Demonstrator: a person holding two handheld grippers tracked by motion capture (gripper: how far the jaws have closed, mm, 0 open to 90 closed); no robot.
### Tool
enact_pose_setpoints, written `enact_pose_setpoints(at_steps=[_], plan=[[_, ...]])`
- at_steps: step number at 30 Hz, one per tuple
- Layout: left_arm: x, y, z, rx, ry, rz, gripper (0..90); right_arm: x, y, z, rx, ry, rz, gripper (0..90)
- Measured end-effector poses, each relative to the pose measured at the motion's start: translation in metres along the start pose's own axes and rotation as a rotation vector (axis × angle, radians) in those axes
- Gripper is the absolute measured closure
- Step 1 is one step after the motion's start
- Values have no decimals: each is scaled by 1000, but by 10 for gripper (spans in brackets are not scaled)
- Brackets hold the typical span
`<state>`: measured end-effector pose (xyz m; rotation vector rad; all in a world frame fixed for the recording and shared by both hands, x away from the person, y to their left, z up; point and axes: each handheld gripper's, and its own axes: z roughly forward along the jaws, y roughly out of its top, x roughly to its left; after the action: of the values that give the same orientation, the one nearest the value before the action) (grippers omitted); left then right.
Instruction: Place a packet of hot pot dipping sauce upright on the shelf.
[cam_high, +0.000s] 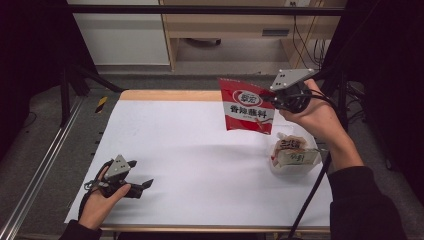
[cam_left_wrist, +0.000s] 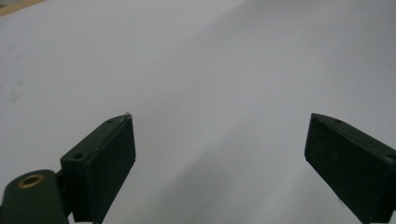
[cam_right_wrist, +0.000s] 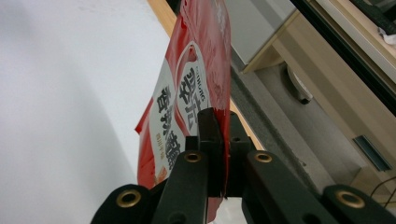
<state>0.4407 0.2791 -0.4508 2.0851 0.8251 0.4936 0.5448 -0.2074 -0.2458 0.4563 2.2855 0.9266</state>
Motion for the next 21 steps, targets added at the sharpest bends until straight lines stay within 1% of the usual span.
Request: enact_pose_setpoints(at_steps=[1, 9, 15, 17, 21], plan=[[0, 0, 0, 0, 0, 2, 85, -1, -3, -1, 0, -6, 0, 897], [1, -1, -1, 1, 3, -3, 85, -14, -30, -7, 6, -54, 70, 897], [0, -1, 1, 8, -1, -1, 85, -21, -50, -17, 12, -86, 114, 897], [0, -1, 1, 13, -8, 5, 90, -24, -57, -20, 17, -97, 129, 897], [-1, -1, 2, 16, -8, 6, 93, -29, -69, -26, 32, -123, 155, 898]])
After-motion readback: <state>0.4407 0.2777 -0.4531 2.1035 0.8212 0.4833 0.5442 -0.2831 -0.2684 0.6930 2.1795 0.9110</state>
